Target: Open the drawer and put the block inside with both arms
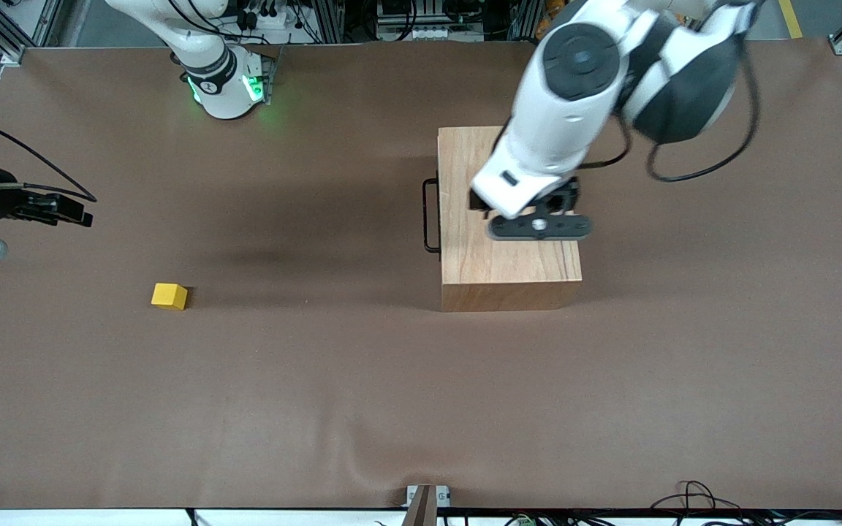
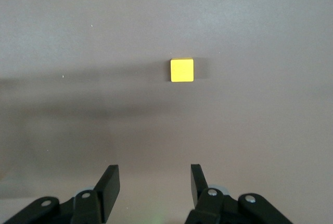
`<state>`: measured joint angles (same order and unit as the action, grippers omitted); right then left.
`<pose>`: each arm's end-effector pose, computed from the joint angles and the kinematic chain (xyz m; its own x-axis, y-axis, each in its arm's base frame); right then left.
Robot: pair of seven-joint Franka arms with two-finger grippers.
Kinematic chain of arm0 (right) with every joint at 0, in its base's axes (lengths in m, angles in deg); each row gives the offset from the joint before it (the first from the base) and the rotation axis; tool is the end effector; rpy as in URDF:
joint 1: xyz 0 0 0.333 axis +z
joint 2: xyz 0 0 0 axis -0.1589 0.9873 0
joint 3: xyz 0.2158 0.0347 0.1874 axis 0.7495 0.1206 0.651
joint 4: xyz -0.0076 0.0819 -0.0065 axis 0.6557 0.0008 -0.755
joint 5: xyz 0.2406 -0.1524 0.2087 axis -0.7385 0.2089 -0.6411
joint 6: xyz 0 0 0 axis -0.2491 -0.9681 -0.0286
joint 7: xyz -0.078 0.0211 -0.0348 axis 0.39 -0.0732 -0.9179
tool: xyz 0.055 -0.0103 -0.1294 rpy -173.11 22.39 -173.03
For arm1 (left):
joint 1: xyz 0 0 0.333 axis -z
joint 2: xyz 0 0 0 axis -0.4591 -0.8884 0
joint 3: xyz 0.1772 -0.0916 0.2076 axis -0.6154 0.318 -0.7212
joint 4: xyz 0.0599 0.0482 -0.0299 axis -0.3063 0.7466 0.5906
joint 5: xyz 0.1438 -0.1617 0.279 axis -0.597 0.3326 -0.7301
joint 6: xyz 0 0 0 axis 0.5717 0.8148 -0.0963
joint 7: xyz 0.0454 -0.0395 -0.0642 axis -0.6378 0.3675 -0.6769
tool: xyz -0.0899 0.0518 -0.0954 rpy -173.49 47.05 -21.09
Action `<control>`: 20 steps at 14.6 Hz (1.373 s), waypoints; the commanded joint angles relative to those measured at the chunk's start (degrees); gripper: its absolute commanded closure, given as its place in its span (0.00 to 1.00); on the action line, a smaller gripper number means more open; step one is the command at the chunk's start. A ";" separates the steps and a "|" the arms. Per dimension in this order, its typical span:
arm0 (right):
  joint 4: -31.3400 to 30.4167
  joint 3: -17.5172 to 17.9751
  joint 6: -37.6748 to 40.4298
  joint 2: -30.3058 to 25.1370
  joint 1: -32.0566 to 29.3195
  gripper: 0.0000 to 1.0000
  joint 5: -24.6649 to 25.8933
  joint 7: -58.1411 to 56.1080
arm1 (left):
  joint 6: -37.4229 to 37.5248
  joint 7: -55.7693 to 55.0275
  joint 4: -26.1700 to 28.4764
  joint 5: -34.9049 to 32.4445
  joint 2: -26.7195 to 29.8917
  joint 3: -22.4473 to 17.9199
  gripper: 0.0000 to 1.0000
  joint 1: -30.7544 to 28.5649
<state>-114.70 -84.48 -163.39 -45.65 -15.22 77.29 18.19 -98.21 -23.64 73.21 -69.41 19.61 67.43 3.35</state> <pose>0.5148 -0.0474 0.4868 0.9841 -0.0738 -0.1618 -0.0881 -0.9926 -0.0834 0.4948 -0.3830 0.4660 0.9983 -0.0324 -0.0484 -0.0319 -0.9994 0.0103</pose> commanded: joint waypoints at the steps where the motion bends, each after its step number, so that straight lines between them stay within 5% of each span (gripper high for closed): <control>1: 0.27 -0.11 1.37 -2.06 0.01 0.36 0.12 0.68 | -2.35 -3.13 -3.04 -0.94 -4.31 -5.04 0.00 7.08; 5: -0.34 -0.29 -0.29 -1.63 -0.08 0.36 2.21 0.50 | -3.85 -10.25 -6.55 -0.94 -12.30 -19.70 0.00 24.73; 7: -1.57 -0.29 -2.84 -1.10 0.01 0.36 3.80 0.42 | -3.77 -11.59 -8.40 -0.77 -15.48 -23.95 0.00 29.94; 13: -9.30 -0.29 -20.84 6.36 -0.69 0.36 3.81 0.15 | -3.41 -14.57 -11.83 -0.94 -19.26 -24.49 0.00 33.91; 20: -10.01 -0.29 -34.21 19.10 -0.52 0.37 3.81 0.15 | -3.41 -19.67 -13.33 -0.59 -23.40 -27.22 0.00 37.16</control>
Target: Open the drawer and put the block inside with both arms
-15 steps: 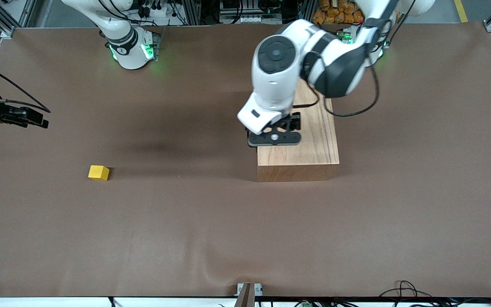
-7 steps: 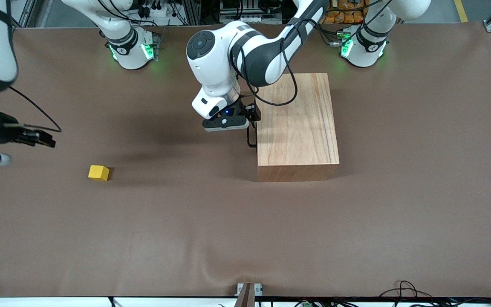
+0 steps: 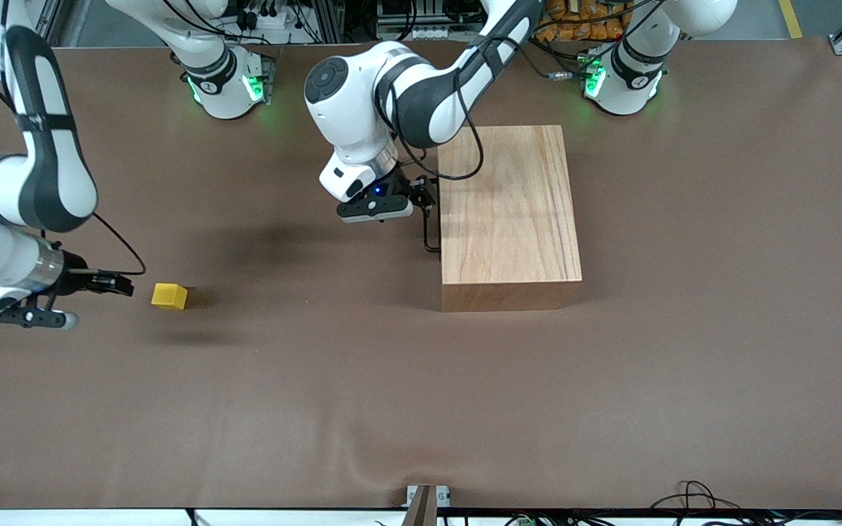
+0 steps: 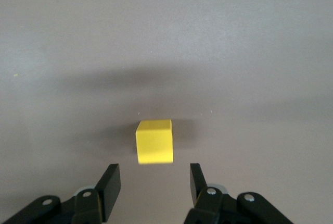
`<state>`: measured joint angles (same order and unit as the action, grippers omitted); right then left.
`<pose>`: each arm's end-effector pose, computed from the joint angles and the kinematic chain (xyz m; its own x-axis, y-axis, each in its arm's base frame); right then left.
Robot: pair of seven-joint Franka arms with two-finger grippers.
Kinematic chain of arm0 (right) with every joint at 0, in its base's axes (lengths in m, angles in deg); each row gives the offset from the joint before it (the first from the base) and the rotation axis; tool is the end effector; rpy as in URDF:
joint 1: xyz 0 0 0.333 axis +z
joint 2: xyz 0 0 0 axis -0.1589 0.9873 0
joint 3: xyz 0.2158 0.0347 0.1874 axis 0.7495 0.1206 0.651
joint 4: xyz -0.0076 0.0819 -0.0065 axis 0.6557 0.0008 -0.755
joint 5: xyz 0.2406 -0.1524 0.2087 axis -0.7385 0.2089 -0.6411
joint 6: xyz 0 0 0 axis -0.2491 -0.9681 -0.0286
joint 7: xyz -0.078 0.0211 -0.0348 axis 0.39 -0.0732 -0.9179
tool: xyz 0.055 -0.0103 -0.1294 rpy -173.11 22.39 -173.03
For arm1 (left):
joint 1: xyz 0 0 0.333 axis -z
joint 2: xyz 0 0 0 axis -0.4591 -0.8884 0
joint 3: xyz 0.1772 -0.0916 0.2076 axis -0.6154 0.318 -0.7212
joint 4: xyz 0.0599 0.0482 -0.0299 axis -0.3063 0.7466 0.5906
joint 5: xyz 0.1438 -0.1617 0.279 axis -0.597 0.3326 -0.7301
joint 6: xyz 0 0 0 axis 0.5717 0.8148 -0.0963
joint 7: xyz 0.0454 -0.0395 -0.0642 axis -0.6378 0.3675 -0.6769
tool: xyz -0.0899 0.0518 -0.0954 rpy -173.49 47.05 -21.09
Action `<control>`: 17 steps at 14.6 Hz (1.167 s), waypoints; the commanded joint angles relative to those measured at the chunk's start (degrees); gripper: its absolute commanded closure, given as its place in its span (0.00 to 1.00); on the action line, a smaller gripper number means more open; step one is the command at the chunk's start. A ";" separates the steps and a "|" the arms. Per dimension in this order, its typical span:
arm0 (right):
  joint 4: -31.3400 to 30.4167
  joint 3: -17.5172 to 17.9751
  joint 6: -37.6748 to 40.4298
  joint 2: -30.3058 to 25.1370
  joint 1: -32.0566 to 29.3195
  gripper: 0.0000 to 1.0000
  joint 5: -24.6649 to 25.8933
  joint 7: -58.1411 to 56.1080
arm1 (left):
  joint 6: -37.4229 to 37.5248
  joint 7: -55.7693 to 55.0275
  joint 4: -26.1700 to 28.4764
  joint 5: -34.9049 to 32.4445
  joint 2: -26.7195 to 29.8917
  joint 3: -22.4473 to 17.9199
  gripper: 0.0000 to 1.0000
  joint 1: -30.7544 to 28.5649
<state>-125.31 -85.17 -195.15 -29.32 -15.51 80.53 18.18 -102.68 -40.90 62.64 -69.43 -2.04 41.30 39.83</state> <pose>0.5731 -0.0732 0.2902 0.9914 -0.1026 -0.0809 -0.1041 -0.9945 -0.0144 0.3973 -0.5552 0.3162 0.9927 -0.0162 0.1192 0.0132 -0.9703 -0.2415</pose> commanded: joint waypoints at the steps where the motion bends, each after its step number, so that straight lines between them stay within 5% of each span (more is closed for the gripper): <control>1: 0.59 0.40 -4.56 4.70 -0.05 0.37 0.49 0.25 | 1.14 -3.81 -2.66 -0.40 -1.76 -0.74 0.00 0.69; 5: 0.50 0.40 -9.86 10.42 0.13 0.37 0.49 0.25 | 2.27 -5.85 -2.57 -0.22 -3.07 -0.04 0.00 0.96; 17: -1.34 0.58 -11.00 10.69 0.39 0.37 -0.30 0.69 | 3.07 -3.57 -2.31 -0.31 -5.62 -0.03 0.00 1.40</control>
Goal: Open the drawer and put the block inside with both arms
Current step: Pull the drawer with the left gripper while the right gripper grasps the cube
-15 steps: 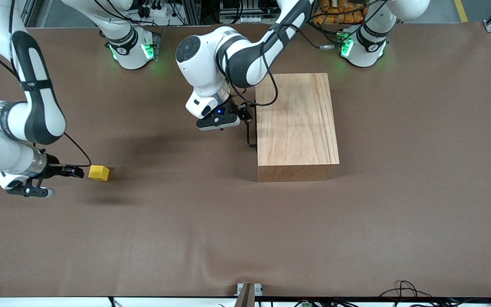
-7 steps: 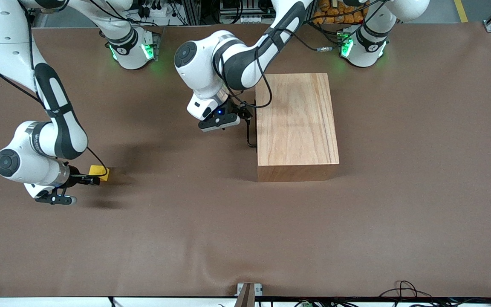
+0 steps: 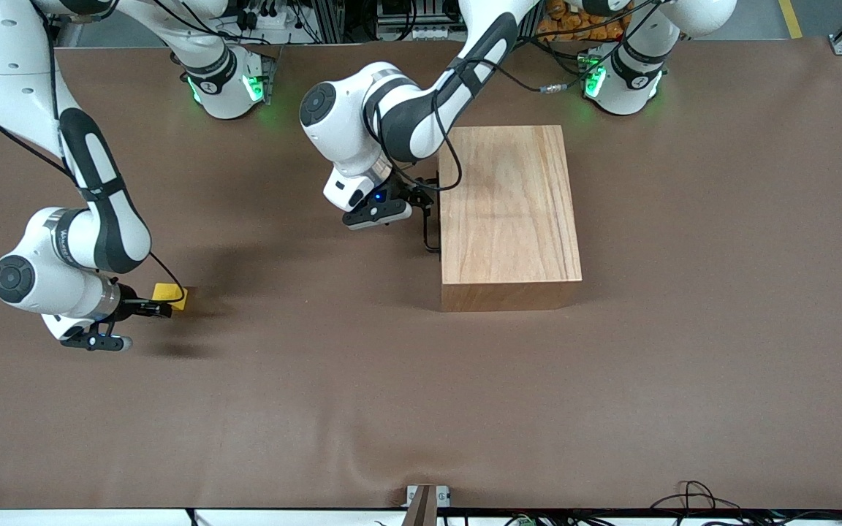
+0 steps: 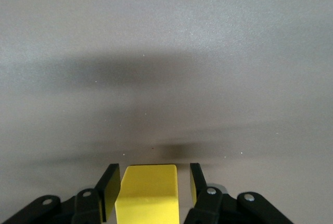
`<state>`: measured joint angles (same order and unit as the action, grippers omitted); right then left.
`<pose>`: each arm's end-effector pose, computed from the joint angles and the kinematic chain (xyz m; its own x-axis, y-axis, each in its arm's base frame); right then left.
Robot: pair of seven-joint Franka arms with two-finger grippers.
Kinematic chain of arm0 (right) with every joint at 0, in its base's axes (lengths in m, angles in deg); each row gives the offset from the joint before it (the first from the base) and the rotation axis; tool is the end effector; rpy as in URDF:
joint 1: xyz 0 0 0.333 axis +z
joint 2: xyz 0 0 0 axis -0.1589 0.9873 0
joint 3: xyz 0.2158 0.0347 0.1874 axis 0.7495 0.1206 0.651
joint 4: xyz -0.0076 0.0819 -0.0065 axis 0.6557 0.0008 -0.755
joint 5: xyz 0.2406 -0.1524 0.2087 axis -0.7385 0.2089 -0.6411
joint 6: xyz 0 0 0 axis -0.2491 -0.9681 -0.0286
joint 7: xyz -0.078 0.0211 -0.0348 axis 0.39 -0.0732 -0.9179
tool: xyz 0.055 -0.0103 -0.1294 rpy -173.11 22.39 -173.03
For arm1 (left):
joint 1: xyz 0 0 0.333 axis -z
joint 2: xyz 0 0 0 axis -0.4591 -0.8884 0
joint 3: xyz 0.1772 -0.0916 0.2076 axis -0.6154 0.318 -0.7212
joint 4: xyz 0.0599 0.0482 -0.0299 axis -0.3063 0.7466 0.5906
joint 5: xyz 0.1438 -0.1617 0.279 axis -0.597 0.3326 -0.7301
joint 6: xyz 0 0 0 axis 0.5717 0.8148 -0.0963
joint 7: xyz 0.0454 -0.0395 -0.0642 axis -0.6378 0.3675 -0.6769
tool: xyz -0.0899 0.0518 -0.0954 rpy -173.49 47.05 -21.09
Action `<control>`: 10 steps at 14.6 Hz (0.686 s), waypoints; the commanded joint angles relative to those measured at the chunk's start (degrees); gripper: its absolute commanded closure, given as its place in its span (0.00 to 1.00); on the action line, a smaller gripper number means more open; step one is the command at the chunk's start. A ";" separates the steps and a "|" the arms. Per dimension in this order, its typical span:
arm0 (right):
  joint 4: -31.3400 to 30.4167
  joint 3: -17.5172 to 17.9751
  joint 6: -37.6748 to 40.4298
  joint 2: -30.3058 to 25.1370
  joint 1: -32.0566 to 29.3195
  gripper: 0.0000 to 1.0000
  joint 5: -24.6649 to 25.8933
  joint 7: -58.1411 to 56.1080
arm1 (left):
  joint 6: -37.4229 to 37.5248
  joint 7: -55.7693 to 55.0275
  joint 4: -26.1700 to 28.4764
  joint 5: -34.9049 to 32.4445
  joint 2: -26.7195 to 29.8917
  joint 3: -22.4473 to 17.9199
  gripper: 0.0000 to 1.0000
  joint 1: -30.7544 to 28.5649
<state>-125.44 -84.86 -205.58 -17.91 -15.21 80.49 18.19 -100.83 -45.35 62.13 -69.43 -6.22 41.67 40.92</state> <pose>0.5812 -0.0689 0.1868 0.9904 -0.0950 -0.1003 -0.0967 -0.9952 -0.0119 0.3808 -0.5590 0.2687 0.9947 0.0319 0.0973 0.0613 -0.9468 -0.3160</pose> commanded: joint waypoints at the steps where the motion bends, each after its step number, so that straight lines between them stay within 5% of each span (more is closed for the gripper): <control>1: -1.30 0.26 -0.57 -0.71 0.09 0.37 -0.35 0.77 | 1.22 1.23 -1.72 -0.31 -1.53 -0.41 0.00 0.30; 10: -2.79 0.53 -0.13 -0.80 -0.26 0.29 -2.64 0.33 | -1.76 2.47 -1.80 -0.22 -2.85 0.03 0.00 0.30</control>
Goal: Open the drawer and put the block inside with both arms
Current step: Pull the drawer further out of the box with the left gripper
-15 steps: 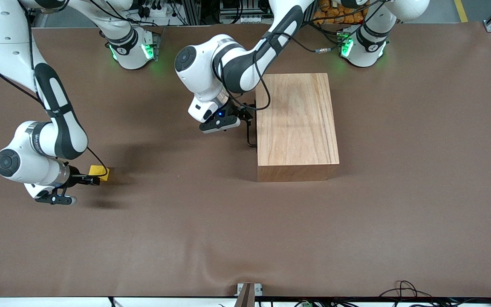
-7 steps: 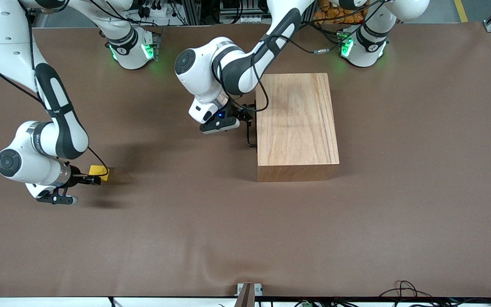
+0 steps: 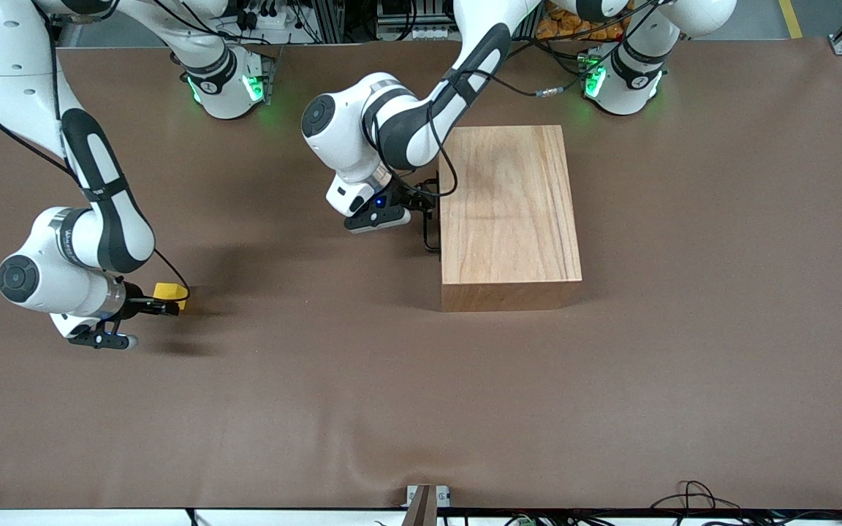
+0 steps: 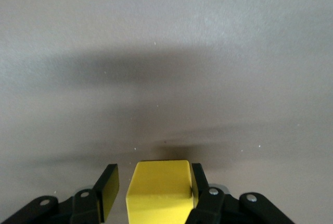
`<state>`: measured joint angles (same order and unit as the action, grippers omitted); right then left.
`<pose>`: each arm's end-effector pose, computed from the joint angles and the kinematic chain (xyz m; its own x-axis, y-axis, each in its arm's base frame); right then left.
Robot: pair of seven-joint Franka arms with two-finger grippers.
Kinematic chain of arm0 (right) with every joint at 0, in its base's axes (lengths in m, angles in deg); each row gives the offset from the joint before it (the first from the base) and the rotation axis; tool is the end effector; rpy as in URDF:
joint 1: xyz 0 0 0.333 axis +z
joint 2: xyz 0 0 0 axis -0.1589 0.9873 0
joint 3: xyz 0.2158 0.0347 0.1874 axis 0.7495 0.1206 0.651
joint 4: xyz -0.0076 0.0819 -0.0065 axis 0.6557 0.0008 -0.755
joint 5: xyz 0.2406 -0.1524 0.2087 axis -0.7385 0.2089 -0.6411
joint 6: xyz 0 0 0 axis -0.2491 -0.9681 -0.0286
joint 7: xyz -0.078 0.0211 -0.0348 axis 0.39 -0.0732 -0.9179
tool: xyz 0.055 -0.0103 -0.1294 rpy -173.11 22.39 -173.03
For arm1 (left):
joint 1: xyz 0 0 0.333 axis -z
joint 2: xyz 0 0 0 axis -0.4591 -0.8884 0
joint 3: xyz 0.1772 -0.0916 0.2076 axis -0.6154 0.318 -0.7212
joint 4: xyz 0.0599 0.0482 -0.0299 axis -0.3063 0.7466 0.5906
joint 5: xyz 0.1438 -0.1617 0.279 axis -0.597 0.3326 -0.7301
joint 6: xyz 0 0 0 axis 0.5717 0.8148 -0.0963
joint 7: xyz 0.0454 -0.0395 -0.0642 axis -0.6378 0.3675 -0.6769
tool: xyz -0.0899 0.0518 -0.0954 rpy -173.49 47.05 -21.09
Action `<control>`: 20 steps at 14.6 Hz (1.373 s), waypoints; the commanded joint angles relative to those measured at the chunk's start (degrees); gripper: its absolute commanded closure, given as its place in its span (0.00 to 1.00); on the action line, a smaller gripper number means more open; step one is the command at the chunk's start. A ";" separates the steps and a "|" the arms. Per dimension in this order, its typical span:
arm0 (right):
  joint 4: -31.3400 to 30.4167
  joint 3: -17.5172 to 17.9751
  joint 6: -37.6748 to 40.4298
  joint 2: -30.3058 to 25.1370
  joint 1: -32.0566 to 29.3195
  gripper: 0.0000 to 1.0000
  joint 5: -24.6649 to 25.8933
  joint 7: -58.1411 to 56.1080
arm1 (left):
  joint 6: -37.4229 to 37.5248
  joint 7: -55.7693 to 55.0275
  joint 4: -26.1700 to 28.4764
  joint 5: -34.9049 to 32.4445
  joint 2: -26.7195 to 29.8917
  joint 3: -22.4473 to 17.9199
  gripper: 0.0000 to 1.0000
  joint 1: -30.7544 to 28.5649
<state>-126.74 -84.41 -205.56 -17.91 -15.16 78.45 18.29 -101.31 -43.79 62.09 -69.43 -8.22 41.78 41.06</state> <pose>0.5740 -0.0614 0.1786 0.9860 -0.1124 -0.1228 -0.1181 -0.9922 -0.0395 0.3784 -0.5593 0.2462 0.9969 -0.0018 0.0791 0.0254 -0.9394 -0.3419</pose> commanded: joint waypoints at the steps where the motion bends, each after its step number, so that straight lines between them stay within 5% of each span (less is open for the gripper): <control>1: -1.50 0.08 0.03 -0.80 -0.57 0.28 -0.60 0.23 | -2.32 1.00 -1.76 -0.22 -0.84 0.63 0.00 0.17; 6: -1.84 0.08 0.03 -0.80 -0.31 0.28 -0.60 0.23 | -6.81 1.79 -1.85 -0.22 -1.19 2.04 0.00 0.08; 9: -2.46 0.08 -0.06 -0.98 -0.31 0.48 -0.60 0.14 | -8.39 1.79 -2.02 -0.14 -1.11 2.65 0.00 0.08; 15: -3.08 0.08 0.12 -1.68 -0.31 0.50 -0.60 0.15 | -13.40 1.79 -2.20 1.09 -1.11 3.88 0.00 -0.01; 20: -2.99 0.08 1.61 -3.00 -0.57 0.69 -0.60 0.23 | -17.97 1.79 -2.20 1.18 -1.19 6.16 0.00 -0.01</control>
<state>-128.09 -84.55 -204.74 -18.37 -15.32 78.44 18.29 -117.69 -42.60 61.87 -69.12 -8.32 46.75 41.14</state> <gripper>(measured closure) 0.436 0.000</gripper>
